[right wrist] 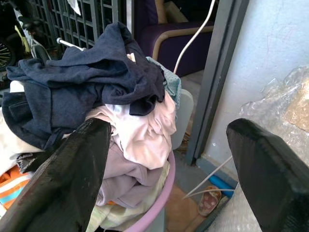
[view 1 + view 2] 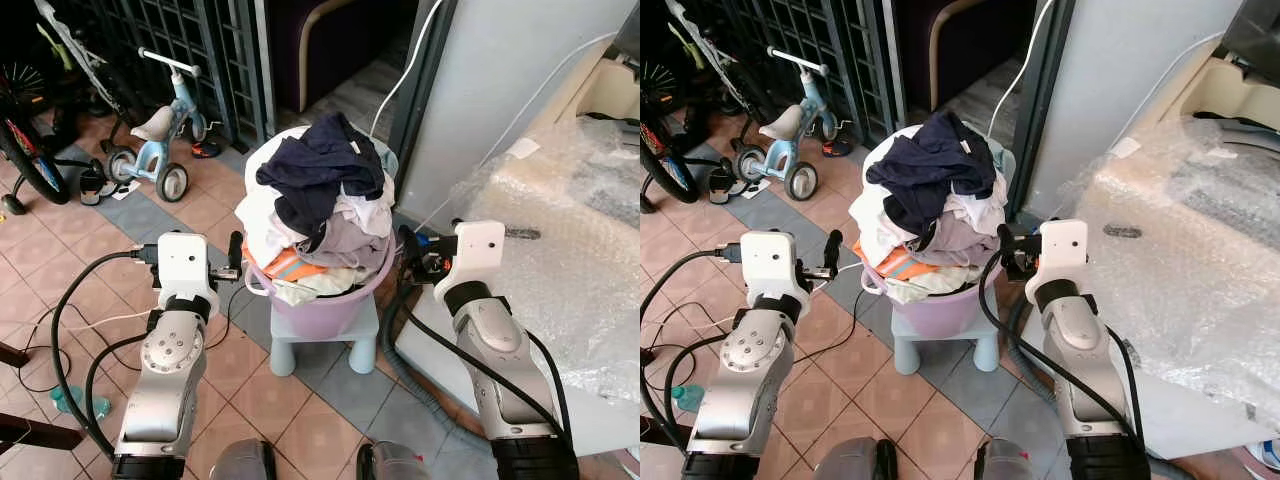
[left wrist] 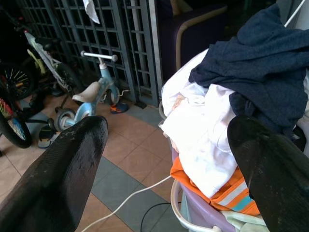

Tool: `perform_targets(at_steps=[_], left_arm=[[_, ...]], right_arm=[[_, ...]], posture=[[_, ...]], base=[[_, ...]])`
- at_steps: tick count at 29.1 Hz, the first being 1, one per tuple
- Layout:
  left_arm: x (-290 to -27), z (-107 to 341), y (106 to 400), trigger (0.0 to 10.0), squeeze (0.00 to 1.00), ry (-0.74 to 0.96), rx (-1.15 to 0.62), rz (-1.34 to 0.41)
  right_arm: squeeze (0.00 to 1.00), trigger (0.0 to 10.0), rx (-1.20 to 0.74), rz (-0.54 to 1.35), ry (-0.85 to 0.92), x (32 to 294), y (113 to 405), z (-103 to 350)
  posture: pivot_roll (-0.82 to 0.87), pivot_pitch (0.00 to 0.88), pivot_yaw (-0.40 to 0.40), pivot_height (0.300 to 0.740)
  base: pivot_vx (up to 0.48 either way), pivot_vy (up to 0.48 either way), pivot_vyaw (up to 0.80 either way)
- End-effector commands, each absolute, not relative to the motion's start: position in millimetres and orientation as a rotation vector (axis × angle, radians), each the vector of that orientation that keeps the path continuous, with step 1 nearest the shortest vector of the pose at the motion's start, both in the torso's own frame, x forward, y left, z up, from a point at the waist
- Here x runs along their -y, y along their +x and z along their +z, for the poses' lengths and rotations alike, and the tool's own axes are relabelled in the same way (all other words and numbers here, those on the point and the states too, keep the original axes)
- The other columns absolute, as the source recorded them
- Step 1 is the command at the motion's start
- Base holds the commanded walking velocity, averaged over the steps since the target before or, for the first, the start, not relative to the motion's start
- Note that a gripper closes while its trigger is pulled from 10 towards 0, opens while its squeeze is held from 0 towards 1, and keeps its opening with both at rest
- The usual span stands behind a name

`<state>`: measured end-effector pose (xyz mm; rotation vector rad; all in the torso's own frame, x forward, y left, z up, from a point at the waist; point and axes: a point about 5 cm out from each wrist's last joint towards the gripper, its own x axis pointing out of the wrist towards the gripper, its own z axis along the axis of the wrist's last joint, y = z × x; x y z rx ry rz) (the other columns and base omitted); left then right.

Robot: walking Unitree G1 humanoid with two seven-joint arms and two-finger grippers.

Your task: Clothes washing

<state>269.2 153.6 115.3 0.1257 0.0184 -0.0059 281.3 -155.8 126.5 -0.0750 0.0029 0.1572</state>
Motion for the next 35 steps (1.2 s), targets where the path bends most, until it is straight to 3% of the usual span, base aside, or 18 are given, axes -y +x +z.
perform_targets(at_steps=[1,7,11,16,22,25,29,31,35], left_arm=[[-152.0,115.3,272.0,10.0,0.00,0.165,-0.013,-0.024],[-156.0,117.0,273.4,10.0,0.00,0.181,0.001,0.014],[-159.1,107.1,266.2,10.0,0.00,0.146,-0.055,0.019],[-154.2,104.3,261.9,10.0,0.00,0.145,-0.044,0.001],[-166.9,111.0,259.1,10.0,0.00,0.136,-0.004,0.061],[-167.4,110.1,258.2,10.0,0.00,0.158,0.007,0.049],[-165.6,107.6,258.7,10.0,0.00,0.183,0.017,0.044],[-163.8,106.2,261.2,10.0,0.00,0.159,0.005,0.038],[-161.6,108.5,264.3,10.0,0.00,0.147,0.013,0.048]], right_arm=[[0.00,10.0,0.014,0.216,-0.071,149.8,281.6,132.8],[0.00,10.0,-0.036,0.186,-0.035,161.9,285.4,125.7],[0.00,10.0,0.007,0.344,-0.168,142.8,275.9,132.7],[0.00,10.0,-0.009,0.534,0.010,127.3,260.0,128.8],[0.00,10.0,-0.004,0.168,0.051,157.9,265.6,117.0],[0.00,10.0,0.010,0.113,-0.056,162.3,265.4,120.7],[0.00,10.0,-0.007,0.072,0.013,163.5,265.8,117.6],[0.00,10.0,0.002,0.013,-0.044,167.9,267.7,118.3],[0.00,10.0,-0.025,0.061,-0.024,163.5,269.6,117.3]], posture=[[0.05,0.072,0.013,0.740],[0.04,0.051,0.052,0.740],[0.01,0.032,0.071,0.740],[0.02,0.002,0.048,0.740],[0.05,0.000,0.031,0.740],[0.02,0.000,0.041,0.740],[0.02,0.000,0.044,0.740],[0.01,0.000,0.043,0.740],[0.01,0.000,0.035,0.740]], base=[[0.000,0.000,0.00],[0.000,0.000,0.00],[0.000,0.000,0.00],[0.000,0.000,0.00],[0.000,0.000,0.00],[0.000,0.000,0.00],[0.000,0.000,0.00],[0.000,0.000,0.00],[0.000,0.000,0.00]])
